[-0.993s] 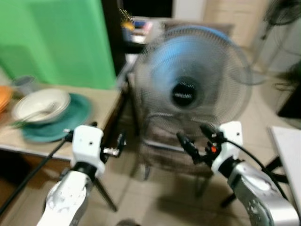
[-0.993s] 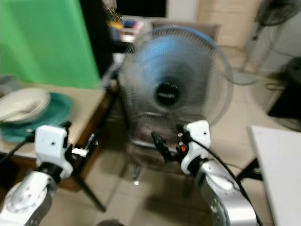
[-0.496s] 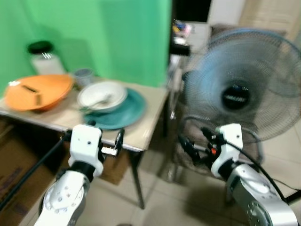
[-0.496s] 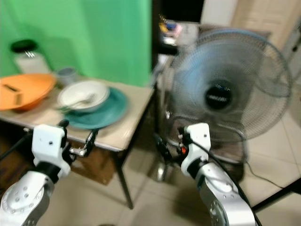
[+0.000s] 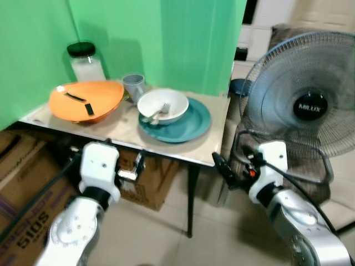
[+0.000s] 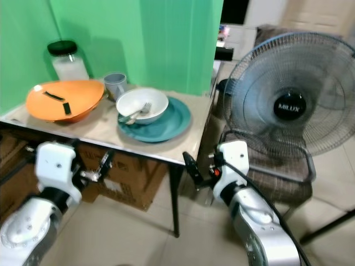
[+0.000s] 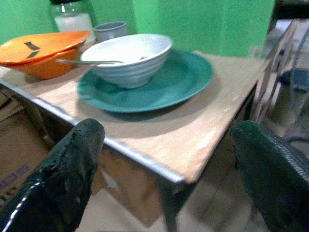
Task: Setting the table
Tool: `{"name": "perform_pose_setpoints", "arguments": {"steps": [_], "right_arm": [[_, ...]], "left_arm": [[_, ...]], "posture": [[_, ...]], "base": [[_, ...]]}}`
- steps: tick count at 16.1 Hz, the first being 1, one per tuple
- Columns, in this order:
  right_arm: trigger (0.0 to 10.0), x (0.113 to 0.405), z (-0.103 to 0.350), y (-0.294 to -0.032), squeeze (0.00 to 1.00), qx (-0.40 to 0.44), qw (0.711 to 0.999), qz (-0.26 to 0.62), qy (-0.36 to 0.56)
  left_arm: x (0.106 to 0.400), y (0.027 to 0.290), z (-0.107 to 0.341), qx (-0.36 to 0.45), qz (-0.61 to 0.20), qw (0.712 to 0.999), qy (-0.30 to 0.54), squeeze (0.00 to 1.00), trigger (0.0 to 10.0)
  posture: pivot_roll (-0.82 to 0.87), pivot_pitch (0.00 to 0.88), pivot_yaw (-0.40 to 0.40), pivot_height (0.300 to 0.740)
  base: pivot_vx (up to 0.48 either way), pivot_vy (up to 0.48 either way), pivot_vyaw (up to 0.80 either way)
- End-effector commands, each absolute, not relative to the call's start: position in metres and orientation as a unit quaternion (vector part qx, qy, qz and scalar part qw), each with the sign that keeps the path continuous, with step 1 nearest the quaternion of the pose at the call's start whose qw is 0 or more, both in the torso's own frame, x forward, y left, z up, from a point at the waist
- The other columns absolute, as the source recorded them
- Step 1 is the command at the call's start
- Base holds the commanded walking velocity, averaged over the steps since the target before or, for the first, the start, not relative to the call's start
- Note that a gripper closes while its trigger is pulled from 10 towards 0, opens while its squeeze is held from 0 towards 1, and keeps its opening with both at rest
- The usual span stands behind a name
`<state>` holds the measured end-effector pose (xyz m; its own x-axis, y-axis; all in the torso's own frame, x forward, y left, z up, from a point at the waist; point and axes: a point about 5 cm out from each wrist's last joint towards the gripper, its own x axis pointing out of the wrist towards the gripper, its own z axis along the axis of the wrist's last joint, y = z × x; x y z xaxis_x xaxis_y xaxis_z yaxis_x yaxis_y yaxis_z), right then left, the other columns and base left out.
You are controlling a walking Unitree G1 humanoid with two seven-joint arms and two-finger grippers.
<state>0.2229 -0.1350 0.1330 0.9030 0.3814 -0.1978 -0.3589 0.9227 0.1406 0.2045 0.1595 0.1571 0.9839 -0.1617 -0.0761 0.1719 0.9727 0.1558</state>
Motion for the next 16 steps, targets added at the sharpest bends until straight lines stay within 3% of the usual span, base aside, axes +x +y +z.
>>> {"name": "perform_pose_setpoints", "arguments": {"steps": [1,8,14,15,16], "right_arm": [[10.0,0.226,0.134,-0.137,1.00,0.050,0.975,0.183,0.115],[10.0,0.228,0.139,-0.132,1.00,0.057,0.972,0.198,0.110],[10.0,0.234,0.142,-0.133,0.98,0.065,0.974,0.188,0.105],[10.0,0.236,0.142,-0.132,0.51,0.068,0.975,0.182,0.106],[10.0,0.236,0.142,-0.132,0.13,0.067,0.975,0.182,0.105]], "left_arm": [[0.205,0.162,0.157,0.083,-0.076,0.993,0.034,0.00,10.0],[0.204,0.163,0.158,0.086,-0.080,0.992,0.037,0.00,10.0],[0.202,0.162,0.157,0.084,-0.090,0.992,0.041,0.00,10.0],[0.202,0.162,0.158,0.084,-0.091,0.991,0.041,0.00,10.0],[0.202,0.162,0.158,0.085,-0.093,0.991,0.041,0.00,10.0]], "posture": [[0.08,0.000,-0.001,0.740],[0.08,0.000,0.000,0.740],[0.09,0.000,-0.006,0.740],[0.09,0.000,-0.008,0.740],[0.09,0.000,-0.008,0.740]], "base": [[0.000,0.000,0.00],[0.000,0.000,0.00],[0.174,0.000,0.60],[0.315,0.000,0.00],[0.315,0.000,0.00]]}}
